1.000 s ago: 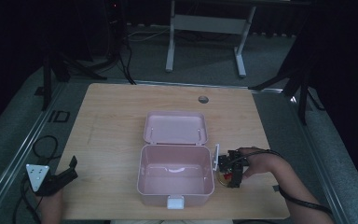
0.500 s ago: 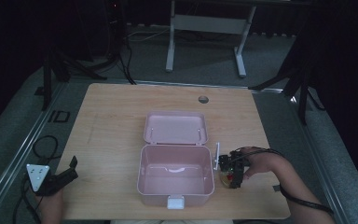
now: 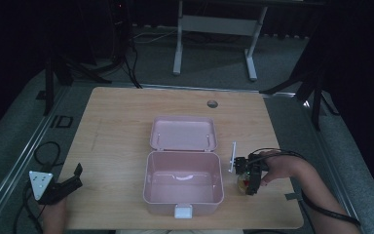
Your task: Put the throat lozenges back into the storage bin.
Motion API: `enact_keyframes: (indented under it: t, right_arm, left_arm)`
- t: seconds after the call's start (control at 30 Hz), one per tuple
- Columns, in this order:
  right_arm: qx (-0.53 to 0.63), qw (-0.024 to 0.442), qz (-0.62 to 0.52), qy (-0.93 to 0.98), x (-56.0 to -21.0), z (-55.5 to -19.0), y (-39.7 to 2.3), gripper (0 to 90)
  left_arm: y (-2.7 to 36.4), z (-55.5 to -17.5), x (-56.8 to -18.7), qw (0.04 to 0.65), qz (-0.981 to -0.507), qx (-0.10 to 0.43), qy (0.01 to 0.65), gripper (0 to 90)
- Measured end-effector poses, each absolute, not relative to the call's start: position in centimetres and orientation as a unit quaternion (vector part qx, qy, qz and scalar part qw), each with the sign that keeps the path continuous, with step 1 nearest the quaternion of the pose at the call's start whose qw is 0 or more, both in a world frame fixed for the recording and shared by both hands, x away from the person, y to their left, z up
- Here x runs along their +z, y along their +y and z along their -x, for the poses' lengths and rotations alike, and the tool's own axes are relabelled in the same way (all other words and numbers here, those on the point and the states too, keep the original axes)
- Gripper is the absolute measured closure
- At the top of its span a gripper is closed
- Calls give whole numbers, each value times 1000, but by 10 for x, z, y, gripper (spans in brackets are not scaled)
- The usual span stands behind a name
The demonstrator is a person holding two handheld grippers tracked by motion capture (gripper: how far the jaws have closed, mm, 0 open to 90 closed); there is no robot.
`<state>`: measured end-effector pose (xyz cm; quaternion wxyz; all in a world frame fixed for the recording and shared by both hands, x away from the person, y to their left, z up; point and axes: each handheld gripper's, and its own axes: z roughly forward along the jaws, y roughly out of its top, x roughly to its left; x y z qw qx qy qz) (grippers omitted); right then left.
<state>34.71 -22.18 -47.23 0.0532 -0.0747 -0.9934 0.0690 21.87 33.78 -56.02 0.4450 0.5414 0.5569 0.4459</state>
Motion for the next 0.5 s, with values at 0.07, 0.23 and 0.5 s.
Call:
enact_keyframes:
  t: [0.07,0.23,0.5]
  right_arm:
    - [68,52,80,-993,-466,-346,-222,199]
    - [65,54,93,-992,-448,-344,-222,200]
    - [65,46,96,-992,-416,-340,-219,200]
  left_arm:
    - [338,-219,-560,444,-542,446,557,3]
    - [338,-219,-560,443,-544,446,556,3]
    - [337,-219,-560,442,-544,447,555,3]
